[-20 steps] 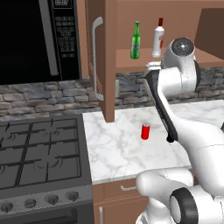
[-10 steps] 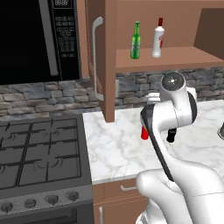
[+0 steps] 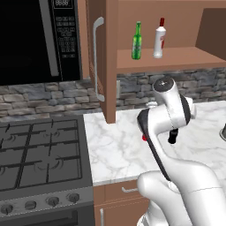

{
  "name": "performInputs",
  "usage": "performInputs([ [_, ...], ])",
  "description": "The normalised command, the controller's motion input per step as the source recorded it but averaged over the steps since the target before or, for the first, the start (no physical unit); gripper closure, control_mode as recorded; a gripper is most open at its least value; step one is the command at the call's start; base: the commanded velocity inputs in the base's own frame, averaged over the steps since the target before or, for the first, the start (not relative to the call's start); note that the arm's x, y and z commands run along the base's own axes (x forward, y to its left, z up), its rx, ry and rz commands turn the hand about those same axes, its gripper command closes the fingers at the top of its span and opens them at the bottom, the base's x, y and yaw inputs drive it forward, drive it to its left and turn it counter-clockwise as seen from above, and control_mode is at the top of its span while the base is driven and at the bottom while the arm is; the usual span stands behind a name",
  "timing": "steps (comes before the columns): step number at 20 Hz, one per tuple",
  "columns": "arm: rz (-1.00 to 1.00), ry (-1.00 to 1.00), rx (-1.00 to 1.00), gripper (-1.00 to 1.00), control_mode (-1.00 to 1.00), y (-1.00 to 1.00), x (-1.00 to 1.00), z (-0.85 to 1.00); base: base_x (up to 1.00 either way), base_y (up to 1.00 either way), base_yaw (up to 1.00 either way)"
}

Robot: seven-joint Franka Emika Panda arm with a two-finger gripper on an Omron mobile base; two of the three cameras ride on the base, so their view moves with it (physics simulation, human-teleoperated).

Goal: Sort all alcoholic drinks to one cabinet, and non-alcoholic drinks to the other.

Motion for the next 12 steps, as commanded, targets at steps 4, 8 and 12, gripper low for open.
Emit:
performInputs([
  [4, -0.07, 0.16, 0.13, -1.0, -1.0, -0.35, 0.0, -0.41, 0.0, 0.0, 0.0],
  [8, -0.01, 0.12, 0.14, -1.0, -1.0, -0.49, 0.01, -0.56, 0.0, 0.0, 0.0],
  [12, 0.0, 0.03, 0.11, -1.0, -1.0, -0.39, 0.02, -0.56, 0.0, 0.0, 0.0],
])
